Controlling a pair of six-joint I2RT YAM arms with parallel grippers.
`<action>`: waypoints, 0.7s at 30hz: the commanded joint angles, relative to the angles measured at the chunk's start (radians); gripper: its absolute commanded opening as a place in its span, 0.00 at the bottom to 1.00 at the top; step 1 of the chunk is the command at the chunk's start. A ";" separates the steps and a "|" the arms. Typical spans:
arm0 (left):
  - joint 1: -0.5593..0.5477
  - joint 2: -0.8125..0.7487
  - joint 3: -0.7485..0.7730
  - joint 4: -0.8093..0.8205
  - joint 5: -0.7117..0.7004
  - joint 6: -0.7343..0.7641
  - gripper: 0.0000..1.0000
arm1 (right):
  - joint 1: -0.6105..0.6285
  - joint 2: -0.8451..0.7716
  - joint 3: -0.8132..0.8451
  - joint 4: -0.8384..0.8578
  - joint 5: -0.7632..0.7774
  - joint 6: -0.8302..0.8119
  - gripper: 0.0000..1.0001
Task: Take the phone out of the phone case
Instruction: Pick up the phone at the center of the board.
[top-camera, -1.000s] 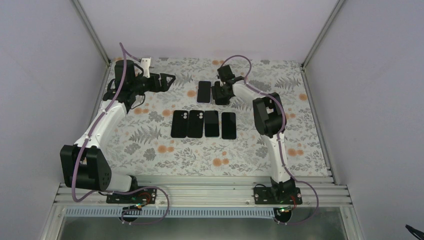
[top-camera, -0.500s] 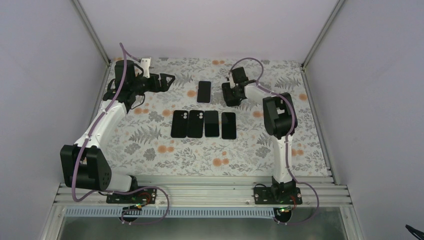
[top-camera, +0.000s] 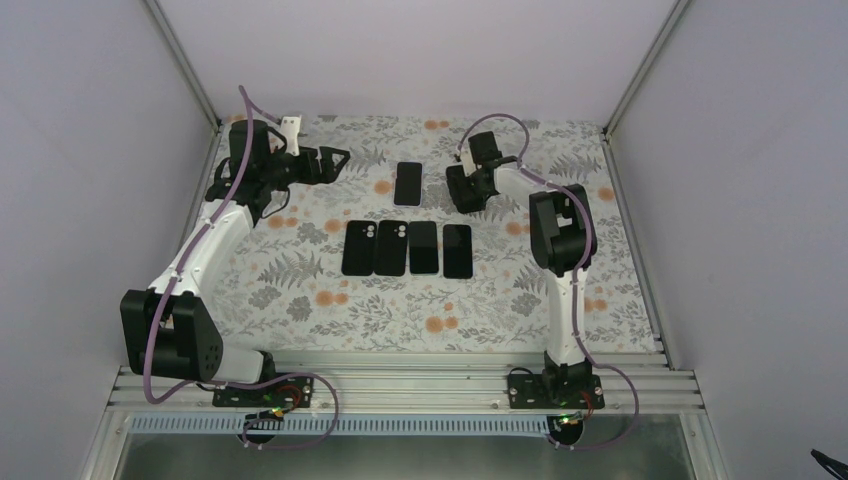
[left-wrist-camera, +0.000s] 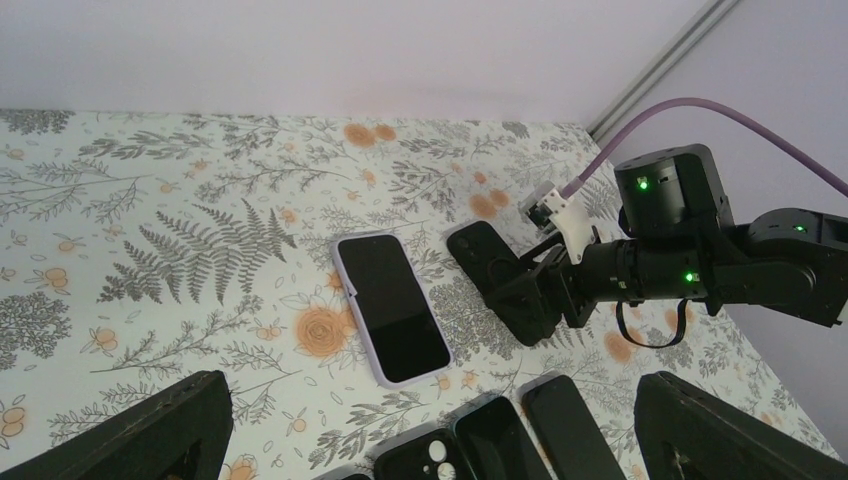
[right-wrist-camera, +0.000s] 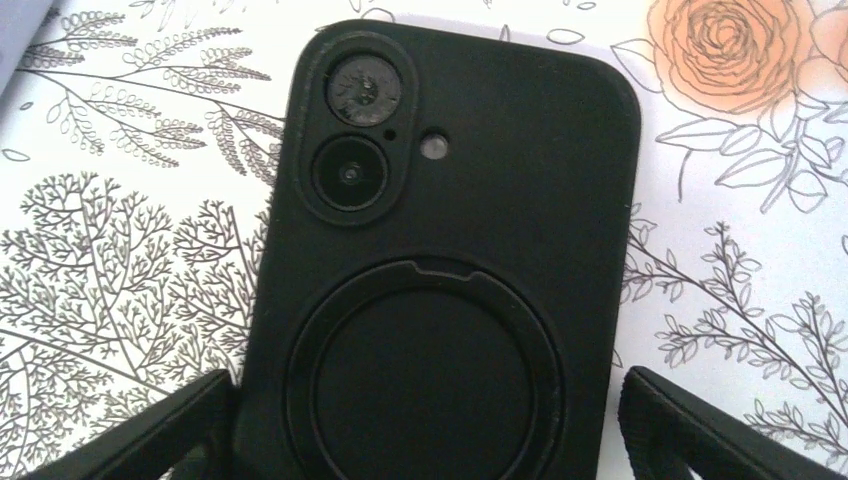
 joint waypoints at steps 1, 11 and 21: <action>0.007 -0.023 0.010 -0.006 -0.003 0.008 1.00 | -0.033 0.108 -0.025 -0.209 0.135 -0.072 0.84; 0.051 -0.042 -0.015 0.017 0.032 -0.039 1.00 | -0.052 0.011 0.090 -0.297 -0.053 -0.043 0.43; 0.072 -0.078 0.005 0.019 0.106 -0.011 1.00 | -0.052 -0.208 0.163 -0.272 -0.256 -0.117 0.39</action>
